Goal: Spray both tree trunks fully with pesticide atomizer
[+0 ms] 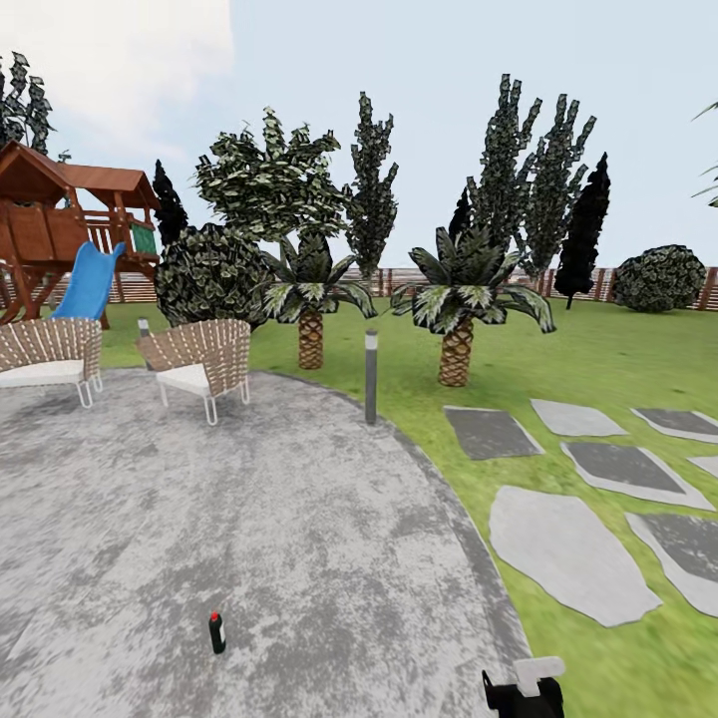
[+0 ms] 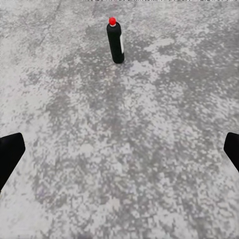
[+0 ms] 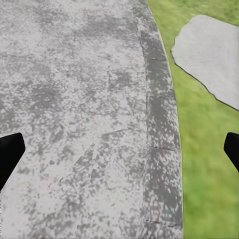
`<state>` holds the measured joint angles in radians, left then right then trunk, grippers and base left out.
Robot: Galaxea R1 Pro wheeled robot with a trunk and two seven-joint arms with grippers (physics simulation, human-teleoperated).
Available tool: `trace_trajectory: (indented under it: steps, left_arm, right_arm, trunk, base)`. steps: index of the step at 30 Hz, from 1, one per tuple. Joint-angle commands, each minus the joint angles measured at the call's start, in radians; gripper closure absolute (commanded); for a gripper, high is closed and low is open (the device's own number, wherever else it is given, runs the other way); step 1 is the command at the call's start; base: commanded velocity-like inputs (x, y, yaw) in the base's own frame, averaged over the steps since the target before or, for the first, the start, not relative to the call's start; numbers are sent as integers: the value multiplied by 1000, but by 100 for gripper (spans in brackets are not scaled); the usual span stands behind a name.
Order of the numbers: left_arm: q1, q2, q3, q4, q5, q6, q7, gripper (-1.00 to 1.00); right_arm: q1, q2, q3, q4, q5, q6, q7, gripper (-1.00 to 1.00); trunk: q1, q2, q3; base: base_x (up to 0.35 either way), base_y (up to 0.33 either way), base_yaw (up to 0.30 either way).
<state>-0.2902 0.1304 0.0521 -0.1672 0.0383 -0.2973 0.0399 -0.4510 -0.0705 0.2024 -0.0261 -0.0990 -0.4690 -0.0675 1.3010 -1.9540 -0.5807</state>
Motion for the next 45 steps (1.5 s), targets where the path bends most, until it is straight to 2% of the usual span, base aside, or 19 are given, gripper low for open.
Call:
trace_trajectory:
  steps: [1, 3, 8, 13, 24, 36, 45]
  left_arm:
    - [0, 0, 0, 0, 0, 0, 0, -100]
    - [-1, 2, 0, 0, 3, 1, 0, -100]
    - [-2, 10, 0, -9, 48, -2, 0, -100]
    - [-4, 14, -3, -27, 67, -2, 0, -100]
    - [-14, 11, -1, -129, 69, 0, 0, -100]
    - [-13, 6, -3, -126, 69, -2, 0, -100]
    - [-14, 15, -2, -127, 69, -3, -1, -100]
  right_arm:
    - [0, 0, 0, 0, 0, 0, 0, -100]
    - [0, 0, 0, 0, 1, 0, 0, -100]
    - [0, 1, 0, 0, 2, 1, 0, -100]
    - [0, 1, 2, -1, 3, 0, 0, -100]
    - [0, 2, 3, -3, 4, 0, 0, -100]
    - [0, 2, 3, -2, 2, 0, 1, -100]
    - [0, 2, 3, -2, 2, 0, 1, -100]
  trunk:
    - [0, 0, 0]
    - [0, 0, 0]
    - [0, 0, 0]
    - [0, 0, 0]
    - [0, 0, 0]
    - [0, 0, 0]
    - [0, 0, 0]
  base:
    - [141, 108, 0]
    - [189, 153, 0]
    - [229, 194, 0]
    - [222, 186, 0]
    - [38, 22, 0]
    - [276, 91, 0]
    - [37, 10, -94]
